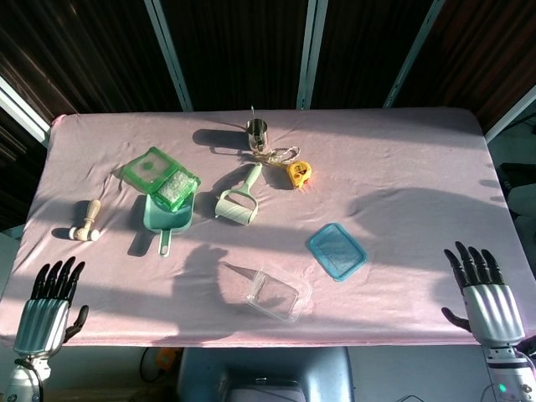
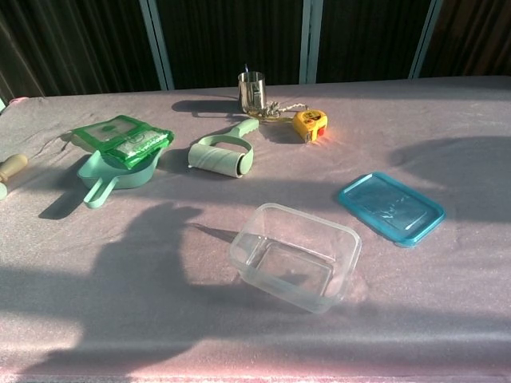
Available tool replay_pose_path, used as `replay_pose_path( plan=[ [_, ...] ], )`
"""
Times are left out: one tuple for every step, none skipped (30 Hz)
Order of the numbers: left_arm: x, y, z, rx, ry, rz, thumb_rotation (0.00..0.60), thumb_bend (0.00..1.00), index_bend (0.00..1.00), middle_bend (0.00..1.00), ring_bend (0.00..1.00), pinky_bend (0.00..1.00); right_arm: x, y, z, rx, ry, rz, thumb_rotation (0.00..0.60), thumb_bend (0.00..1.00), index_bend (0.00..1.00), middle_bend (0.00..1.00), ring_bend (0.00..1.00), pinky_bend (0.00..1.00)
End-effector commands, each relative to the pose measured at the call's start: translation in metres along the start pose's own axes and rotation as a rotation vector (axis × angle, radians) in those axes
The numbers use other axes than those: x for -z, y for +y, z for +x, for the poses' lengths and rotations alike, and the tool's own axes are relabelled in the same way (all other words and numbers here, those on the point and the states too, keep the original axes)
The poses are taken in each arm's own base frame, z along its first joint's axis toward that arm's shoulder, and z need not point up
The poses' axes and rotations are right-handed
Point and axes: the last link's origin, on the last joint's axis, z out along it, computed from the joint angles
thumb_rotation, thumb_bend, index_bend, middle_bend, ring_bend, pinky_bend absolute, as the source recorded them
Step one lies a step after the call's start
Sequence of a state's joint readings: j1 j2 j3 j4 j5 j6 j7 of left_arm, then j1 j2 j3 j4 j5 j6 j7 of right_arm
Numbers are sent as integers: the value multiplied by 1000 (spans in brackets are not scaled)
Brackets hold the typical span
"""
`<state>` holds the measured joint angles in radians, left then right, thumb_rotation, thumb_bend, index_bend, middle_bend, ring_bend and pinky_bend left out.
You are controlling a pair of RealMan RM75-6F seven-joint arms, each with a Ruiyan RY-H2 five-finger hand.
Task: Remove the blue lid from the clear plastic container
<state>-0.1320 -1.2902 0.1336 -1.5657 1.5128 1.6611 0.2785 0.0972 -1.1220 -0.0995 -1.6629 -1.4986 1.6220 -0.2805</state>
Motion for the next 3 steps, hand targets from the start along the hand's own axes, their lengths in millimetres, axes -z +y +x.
replay_pose_path(
  plan=[
    [8, 0, 2, 11, -9, -18, 600, 355, 0, 0, 0, 0, 7, 16, 6, -2, 10, -42, 600, 118, 0, 0, 0, 0],
    [8, 0, 1, 11, -17, -21, 600, 355, 0, 0, 0, 0, 7, 16, 6, -6, 9, -41, 600, 118, 0, 0, 0, 0],
    [8, 0, 1, 12, -20, -21, 600, 356, 0, 0, 0, 0, 6, 16, 7, -8, 7, -39, 600, 117, 0, 0, 0, 0]
  ],
)
